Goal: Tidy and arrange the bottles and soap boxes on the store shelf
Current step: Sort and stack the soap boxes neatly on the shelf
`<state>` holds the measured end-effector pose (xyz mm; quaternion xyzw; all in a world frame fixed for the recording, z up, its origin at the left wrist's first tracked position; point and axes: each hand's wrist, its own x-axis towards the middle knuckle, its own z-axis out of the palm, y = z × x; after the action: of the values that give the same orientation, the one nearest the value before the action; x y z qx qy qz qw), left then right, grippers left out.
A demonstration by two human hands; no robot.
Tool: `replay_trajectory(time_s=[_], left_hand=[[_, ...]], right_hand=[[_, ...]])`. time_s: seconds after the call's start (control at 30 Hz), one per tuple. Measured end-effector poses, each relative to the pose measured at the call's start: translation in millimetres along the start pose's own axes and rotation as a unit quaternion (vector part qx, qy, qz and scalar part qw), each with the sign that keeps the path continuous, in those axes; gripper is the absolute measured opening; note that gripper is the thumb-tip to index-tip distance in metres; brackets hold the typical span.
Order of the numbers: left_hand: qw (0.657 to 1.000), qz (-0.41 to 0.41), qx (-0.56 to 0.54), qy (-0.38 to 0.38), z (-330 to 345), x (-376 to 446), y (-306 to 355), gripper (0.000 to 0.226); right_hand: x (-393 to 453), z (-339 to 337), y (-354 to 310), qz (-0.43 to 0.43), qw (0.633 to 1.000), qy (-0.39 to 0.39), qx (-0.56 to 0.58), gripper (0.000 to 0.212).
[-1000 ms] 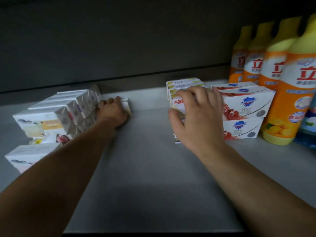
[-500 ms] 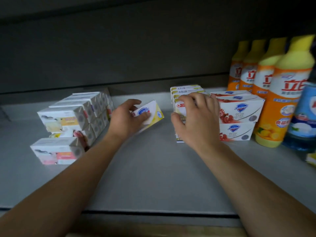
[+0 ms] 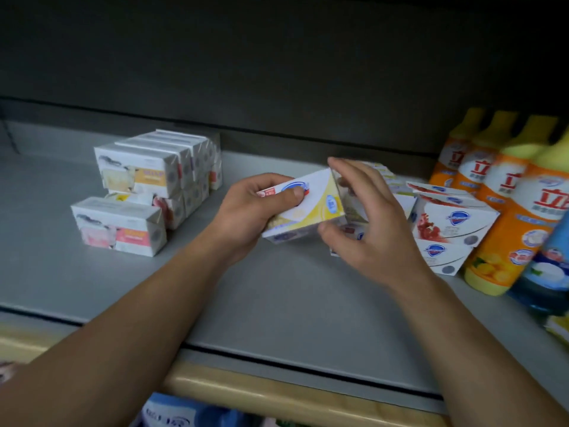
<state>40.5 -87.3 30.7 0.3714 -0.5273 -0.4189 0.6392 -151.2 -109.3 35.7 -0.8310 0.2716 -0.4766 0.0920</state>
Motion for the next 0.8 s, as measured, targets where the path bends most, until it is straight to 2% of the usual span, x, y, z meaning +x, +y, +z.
replay_trajectory(time_s=[0.1,0.2,0.27,0.33,0.4,0.47,0.5,0.6,0.73,0.8], left_hand=[[0.997,-0.034,-0.049,-0.044,1.2,-3.9,2.2,0.009],[0.992,-0.042,-0.11,-0.033,1.5,-2.0,5.2,0.022],[0.988,-0.026,-0.148,-0.046,0.2,-0.9,7.3,0.026],[0.983,0.005,-0.157,-0.091,-1.2,-2.3,7.9,0.036],[0.985,0.035,-0.122,-0.117,0.1,-5.4,7.4,0.041],[0.994,0.05,-0.034,-0.087,3.8,-7.6,7.3,0.032],[0.997,0.05,0.009,-0.063,6.2,-8.5,7.6,0.032],[0.996,0.042,0.072,-0.025,9.8,-10.2,6.9,0.052],[0.997,0.03,0.077,-0.006,7.9,-9.5,6.9,0.056],[0.999,0.02,0.047,-0.004,6.9,-8.5,6.8,0.05]], right_hand=[[-3.4,2.7,-3.5,0.011,0.998,-0.036,0.042,0.076],[-5.9,3.6,-7.6,0.059,0.996,-0.004,0.072,0.071],[-6.9,3.0,-12.1,0.103,0.989,0.034,0.097,0.061],[-5.9,2.0,-14.7,0.153,0.979,0.071,0.112,0.043],[-4.7,0.1,-16.8,0.215,0.964,0.102,0.122,0.037],[-4.9,-3.6,-17.7,0.263,0.953,0.105,0.105,0.053],[-4.8,-4.8,-17.8,0.282,0.951,0.092,0.084,0.062],[-4.9,-5.0,-17.9,0.326,0.945,0.025,0.027,0.081],[-4.0,-2.9,-16.7,0.35,0.936,-0.005,0.047,0.074],[-4.5,-3.2,-16.0,0.329,0.942,0.016,0.064,0.059]])
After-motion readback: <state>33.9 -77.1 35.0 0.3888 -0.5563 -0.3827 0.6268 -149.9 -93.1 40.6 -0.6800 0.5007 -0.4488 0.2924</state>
